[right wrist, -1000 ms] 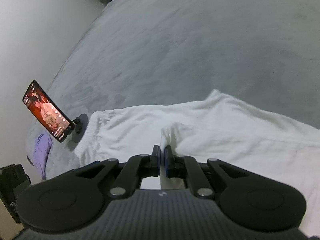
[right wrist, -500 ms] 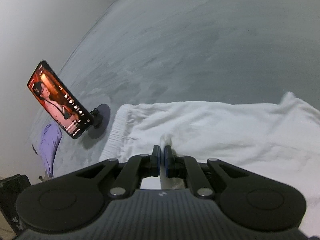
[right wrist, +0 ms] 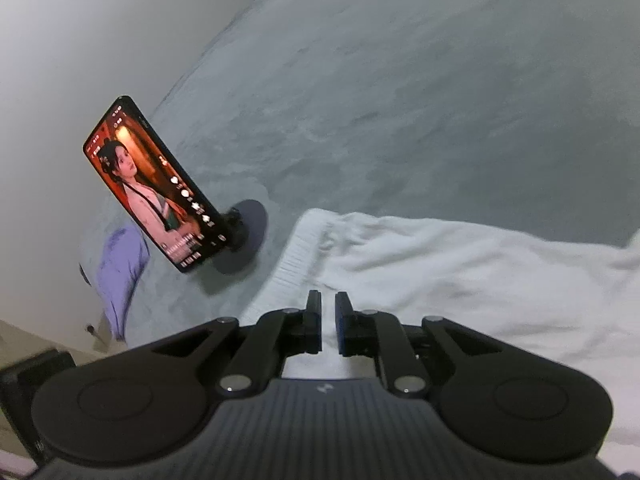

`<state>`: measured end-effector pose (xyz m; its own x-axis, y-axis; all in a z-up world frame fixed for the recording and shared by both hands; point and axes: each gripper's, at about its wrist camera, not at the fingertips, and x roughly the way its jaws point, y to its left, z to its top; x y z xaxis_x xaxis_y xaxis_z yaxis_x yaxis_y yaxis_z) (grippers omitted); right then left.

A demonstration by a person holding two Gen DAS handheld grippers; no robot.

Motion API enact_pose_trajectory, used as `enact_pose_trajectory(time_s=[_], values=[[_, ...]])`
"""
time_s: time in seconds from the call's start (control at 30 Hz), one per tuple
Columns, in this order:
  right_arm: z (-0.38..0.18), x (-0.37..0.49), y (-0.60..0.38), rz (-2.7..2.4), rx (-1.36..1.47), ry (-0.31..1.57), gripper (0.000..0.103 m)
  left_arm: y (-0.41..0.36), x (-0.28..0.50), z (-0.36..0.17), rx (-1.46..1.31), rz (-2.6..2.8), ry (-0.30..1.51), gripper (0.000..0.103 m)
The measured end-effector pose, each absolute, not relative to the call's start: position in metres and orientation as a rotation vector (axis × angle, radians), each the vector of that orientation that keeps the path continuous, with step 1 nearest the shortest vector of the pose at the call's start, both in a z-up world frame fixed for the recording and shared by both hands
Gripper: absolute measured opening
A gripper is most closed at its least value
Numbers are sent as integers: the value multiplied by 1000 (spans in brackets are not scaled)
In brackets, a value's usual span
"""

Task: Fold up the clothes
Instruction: 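Hold the folded pants edge with the right gripper while the left gripper presses beside it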

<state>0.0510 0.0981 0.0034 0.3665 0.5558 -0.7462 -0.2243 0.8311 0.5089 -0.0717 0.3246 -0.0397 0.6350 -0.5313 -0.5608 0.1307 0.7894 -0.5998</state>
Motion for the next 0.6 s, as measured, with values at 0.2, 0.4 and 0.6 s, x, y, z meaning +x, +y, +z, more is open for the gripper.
enact_pose_trajectory(time_s=[0.2, 0.4, 0.6], values=[[29, 32, 32, 440, 257, 1065, 30, 302, -63, -32, -537, -467, 808, 57], [35, 4, -25, 348, 255, 1014, 46, 278, -50, -34, -514, -455, 858, 56], [15, 0, -26, 358, 366, 1048, 46, 266, -45, -42, -517, -418, 903, 47]])
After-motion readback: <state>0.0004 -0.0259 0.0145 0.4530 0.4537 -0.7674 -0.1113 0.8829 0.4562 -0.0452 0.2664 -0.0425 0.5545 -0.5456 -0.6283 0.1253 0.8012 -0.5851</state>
